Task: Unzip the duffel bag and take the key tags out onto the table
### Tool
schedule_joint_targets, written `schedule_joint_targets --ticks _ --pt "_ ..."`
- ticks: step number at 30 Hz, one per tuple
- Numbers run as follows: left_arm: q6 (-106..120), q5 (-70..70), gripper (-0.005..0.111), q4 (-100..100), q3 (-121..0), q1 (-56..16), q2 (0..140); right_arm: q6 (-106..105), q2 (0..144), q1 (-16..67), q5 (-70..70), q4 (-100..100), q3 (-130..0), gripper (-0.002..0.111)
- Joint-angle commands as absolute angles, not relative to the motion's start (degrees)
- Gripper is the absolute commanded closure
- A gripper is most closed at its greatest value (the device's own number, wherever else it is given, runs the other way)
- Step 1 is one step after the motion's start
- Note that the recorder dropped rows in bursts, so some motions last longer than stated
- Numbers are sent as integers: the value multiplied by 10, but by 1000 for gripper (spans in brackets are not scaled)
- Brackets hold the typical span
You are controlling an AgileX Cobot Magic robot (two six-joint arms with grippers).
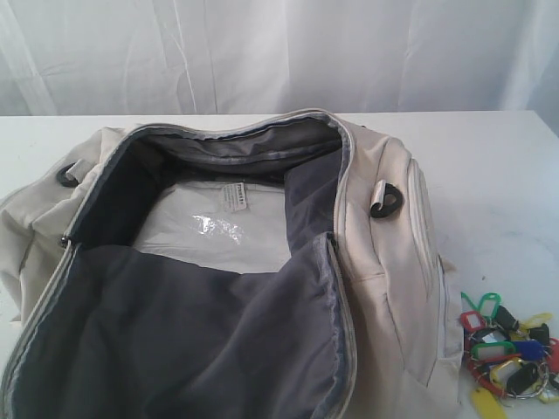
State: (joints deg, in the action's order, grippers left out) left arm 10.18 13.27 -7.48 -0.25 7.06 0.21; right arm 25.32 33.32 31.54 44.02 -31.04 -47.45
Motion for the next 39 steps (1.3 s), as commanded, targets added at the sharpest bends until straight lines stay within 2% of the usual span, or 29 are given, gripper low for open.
schedule_joint_targets --ticks 1,25,33,39 --pt "103 131 107 -34 0 67 0 253 329 316 435 -316 -473 108" --pt "102 133 107 -21 0 67 0 253 329 316 435 -316 -473 108" --pt "-9 133 107 -21 0 67 0 253 329 316 435 -316 -473 108" --pt "-9 133 107 -21 0 67 0 253 329 316 435 -316 -473 108"
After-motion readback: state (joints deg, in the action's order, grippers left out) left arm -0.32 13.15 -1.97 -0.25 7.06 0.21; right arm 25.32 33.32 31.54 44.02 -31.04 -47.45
